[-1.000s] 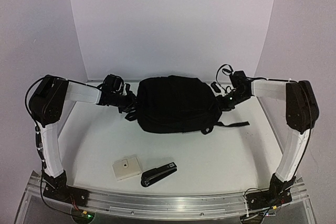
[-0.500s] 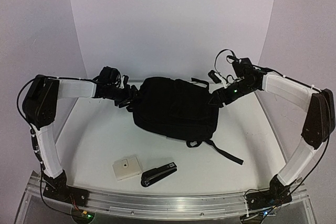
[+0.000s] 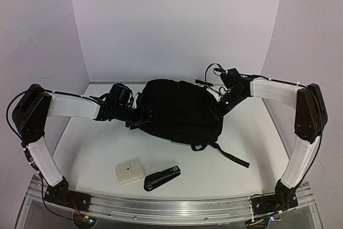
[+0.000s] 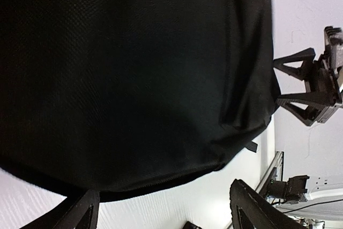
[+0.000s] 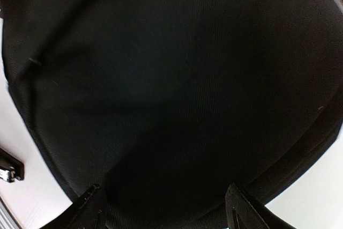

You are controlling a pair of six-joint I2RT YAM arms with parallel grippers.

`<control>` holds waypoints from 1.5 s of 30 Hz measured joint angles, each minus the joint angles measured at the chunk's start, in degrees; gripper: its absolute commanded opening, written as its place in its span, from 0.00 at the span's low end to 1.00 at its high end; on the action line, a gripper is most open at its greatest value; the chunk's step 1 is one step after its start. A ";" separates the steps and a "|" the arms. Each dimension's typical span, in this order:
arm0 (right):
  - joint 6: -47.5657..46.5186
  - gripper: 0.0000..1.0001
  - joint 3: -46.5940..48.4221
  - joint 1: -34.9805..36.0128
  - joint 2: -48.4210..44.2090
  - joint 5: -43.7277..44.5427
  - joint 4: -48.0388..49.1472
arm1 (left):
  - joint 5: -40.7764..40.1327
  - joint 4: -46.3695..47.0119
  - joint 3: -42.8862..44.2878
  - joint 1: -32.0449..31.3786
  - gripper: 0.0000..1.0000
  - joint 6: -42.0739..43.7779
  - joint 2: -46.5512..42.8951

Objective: Pack the student bag
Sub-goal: Adjust the student bag at the center of the board.

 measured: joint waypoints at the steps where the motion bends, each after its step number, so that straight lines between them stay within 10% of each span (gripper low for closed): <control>1: 0.01 0.74 -0.74 -0.08 0.44 -0.05 0.07 | 0.18 0.57 -0.12 -0.18 0.82 -0.38 0.95; 20: 3.09 0.61 -8.59 8.72 -3.34 -13.46 -2.37 | 0.22 2.11 7.65 2.42 0.56 0.08 12.96; 45: 11.91 0.45 5.32 24.08 4.05 6.03 1.15 | -0.33 4.19 4.85 2.16 0.57 -1.47 9.92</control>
